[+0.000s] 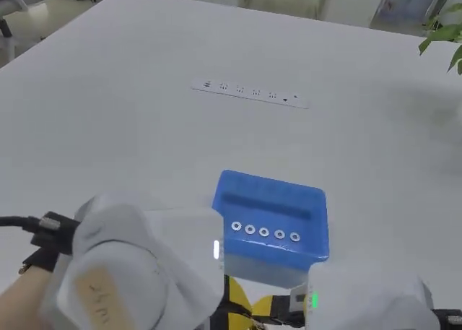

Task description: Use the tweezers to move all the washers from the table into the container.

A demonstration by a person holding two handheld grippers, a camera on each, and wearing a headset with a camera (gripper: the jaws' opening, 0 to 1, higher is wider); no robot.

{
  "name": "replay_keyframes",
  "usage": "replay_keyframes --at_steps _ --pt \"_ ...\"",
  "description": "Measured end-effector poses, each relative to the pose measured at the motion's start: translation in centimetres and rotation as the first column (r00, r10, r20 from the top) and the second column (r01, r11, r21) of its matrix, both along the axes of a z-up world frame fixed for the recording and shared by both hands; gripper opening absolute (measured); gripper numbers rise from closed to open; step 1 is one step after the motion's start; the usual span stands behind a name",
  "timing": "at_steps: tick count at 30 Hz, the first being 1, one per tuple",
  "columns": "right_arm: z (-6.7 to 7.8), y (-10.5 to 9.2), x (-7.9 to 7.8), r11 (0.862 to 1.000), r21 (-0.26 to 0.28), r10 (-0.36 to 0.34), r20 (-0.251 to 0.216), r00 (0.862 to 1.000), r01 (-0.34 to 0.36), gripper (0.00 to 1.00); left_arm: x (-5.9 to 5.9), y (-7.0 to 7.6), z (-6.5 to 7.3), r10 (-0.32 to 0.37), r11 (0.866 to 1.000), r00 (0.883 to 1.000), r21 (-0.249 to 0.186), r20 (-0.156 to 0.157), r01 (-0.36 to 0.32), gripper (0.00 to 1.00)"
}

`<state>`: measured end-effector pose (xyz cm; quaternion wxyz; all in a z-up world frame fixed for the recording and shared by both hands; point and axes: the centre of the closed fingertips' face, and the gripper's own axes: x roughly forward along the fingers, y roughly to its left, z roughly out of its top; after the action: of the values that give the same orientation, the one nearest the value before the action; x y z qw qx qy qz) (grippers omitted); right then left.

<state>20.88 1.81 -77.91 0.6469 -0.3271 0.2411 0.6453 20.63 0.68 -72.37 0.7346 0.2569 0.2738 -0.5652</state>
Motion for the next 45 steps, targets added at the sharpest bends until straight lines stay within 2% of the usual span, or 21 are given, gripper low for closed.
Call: replay_keyframes --at_steps 4,9,17,19,20,22,24,26,29,34,36,38,41,45 --pt "-0.3 -0.4 0.3 1.0 -0.009 0.0 -0.002 1.0 0.0 0.03 0.5 -0.2 -0.5 -0.018 1.0 1.0 0.014 0.013 0.018 0.0" --pt "-1.2 -0.8 0.7 0.999 -0.036 0.011 0.007 1.0 -0.011 0.03 0.8 -0.2 -1.5 -0.021 0.999 1.0 0.028 -0.002 0.021 0.0" --pt "-1.8 -0.6 0.8 0.999 -0.026 0.035 0.007 0.999 -0.035 0.02 1.0 0.5 -2.6 -0.017 0.998 0.999 0.056 -0.031 0.019 0.0" --pt "-1.9 -0.6 0.7 0.999 -0.024 0.042 0.005 0.999 -0.042 0.01 1.0 0.8 -2.9 -0.007 0.997 0.999 0.074 -0.038 0.01 0.0" --pt "-2.0 -0.6 0.7 0.999 -0.029 0.042 0.006 0.999 -0.042 0.01 1.3 1.2 -3.1 -0.002 0.995 1.0 0.097 -0.021 0.004 0.0" --pt "-2.0 -0.7 0.8 0.999 -0.024 0.036 0.002 0.999 -0.036 0.01 1.4 1.8 -3.5 0.012 0.992 1.0 0.126 -0.023 -0.009 0.05" --pt "-1.9 -0.8 1.0 0.999 -0.013 0.029 0.003 1.0 -0.029 0.01 1.7 2.2 -3.6 0.028 0.992 0.999 0.128 -0.024 -0.025 0.11" --pt "-2.0 -0.8 1.1 1.0 -0.013 0.027 0.003 1.0 -0.027 0.01 1.5 2.3 -3.7 0.023 0.992 0.999 0.127 -0.037 -0.018 0.08" --pt "-2.1 -0.9 1.1 0.999 -0.021 0.032 0.006 0.999 -0.032 0.02 1.6 2.3 -3.4 0.014 0.992 1.0 0.125 -0.023 -0.011 0.07" --pt "-2.3 -0.9 1.0 0.999 -0.031 0.041 0.009 0.999 -0.041 0.02 1.6 2.1 -3.3 0.003 0.993 1.0 0.12 -0.019 -0.001 0.09" --pt "-2.4 -0.8 1.0 0.998 -0.035 0.045 0.015 0.999 -0.045 0.02 1.4 2.0 -3.3 -0.006 0.992 1.0 0.127 -0.027 0.009 0.07" --pt "-2.4 -0.8 1.0 0.998 -0.038 0.046 0.018 0.999 -0.046 0.02 1.2 2.1 -3.5 -0.02 0.99 0.999 0.137 -0.032 0.024 0.0" --pt "-2.5 -0.7 1.0 0.998 -0.04 0.046 0.02 0.999 -0.045 0.02 1.3 1.9 -3.4 -0.019 0.991 1.0 0.133 -0.024 0.022 0.02" --pt "-2.6 -0.7 0.9 0.998 -0.044 0.049 0.019 0.999 -0.048 0.02 1.1 1.7 -3.7 -0.03 0.989 0.999 0.143 -0.033 0.035 0.0"
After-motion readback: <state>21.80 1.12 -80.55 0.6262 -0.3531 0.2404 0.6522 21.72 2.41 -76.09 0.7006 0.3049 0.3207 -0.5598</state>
